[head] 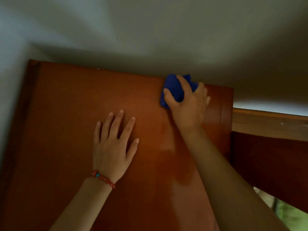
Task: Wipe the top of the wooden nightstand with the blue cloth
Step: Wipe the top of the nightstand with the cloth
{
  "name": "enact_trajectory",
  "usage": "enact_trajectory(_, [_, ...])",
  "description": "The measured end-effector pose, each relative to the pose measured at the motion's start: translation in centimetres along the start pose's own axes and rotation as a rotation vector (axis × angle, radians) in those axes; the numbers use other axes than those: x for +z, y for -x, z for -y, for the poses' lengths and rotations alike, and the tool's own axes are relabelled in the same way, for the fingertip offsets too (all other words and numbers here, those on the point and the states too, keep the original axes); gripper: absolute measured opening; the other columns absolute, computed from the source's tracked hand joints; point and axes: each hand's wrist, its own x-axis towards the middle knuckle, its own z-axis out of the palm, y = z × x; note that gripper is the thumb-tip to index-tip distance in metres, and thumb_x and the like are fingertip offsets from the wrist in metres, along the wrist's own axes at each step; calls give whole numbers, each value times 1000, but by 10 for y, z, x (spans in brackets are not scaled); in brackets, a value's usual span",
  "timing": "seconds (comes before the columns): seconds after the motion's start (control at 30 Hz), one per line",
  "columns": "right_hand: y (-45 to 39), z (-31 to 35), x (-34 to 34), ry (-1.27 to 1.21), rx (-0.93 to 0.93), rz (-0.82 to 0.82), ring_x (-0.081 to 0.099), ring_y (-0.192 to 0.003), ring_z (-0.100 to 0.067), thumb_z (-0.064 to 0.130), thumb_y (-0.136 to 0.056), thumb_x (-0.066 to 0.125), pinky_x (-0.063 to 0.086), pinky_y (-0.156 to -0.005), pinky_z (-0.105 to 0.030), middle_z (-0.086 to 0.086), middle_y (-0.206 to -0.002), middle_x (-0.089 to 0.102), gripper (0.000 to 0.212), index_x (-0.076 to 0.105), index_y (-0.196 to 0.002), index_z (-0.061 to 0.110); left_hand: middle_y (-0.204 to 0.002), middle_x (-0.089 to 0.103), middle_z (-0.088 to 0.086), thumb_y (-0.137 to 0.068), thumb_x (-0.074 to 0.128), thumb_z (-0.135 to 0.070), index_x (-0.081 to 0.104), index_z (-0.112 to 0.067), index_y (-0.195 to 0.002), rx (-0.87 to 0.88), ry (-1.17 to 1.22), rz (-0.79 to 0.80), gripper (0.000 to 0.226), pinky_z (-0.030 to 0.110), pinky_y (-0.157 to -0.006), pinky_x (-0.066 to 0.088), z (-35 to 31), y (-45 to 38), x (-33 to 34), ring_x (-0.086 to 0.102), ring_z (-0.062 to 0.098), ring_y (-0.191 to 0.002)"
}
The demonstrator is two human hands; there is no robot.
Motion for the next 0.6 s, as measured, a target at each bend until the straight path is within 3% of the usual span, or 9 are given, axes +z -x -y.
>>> enact_trajectory(0.1, [2, -3, -2, 37, -10, -22, 45, -98, -35, 51, -80, 58, 27, -81, -39, -20, -107, 52, 54, 50, -126, 25, -139, 43, 19, -87, 36, -43, 46, -16, -133, 9, 13, 4, 54, 54, -104, 21, 3, -2, 2, 34, 38, -129])
enact_trajectory(0.23, [1, 17, 9, -25, 125, -71, 43, -103, -38, 47, -78, 62, 27, -86, -41, -21, -110, 50, 54, 52, -125, 23, -140, 43, 16, -87, 36, -44, 45, -19, -134, 28, 25, 26, 54, 51, -105, 19, 6, -3, 1, 32, 35, -130])
enact_trajectory(0.43, [-2, 36, 18, 51, -56, 37, 45, -98, -36, 52, -79, 57, 30, -81, -41, -19, -106, 52, 53, 50, -126, 28, -141, 42, 15, -87, 37, -45, 45, -19, -134, 72, 32, 25, 54, 52, -104, 21, 17, 3, -4, 32, 32, -129])
enact_trajectory(0.6, [9, 31, 14, -49, 207, -119, 43, -107, -40, 44, -77, 64, 27, -89, -41, -25, -113, 50, 54, 51, -126, 24, -141, 42, 15, -87, 35, -47, 43, -20, -134, 65, 37, 37, 54, 53, -104, 22, 38, 10, -8, 32, 32, -129])
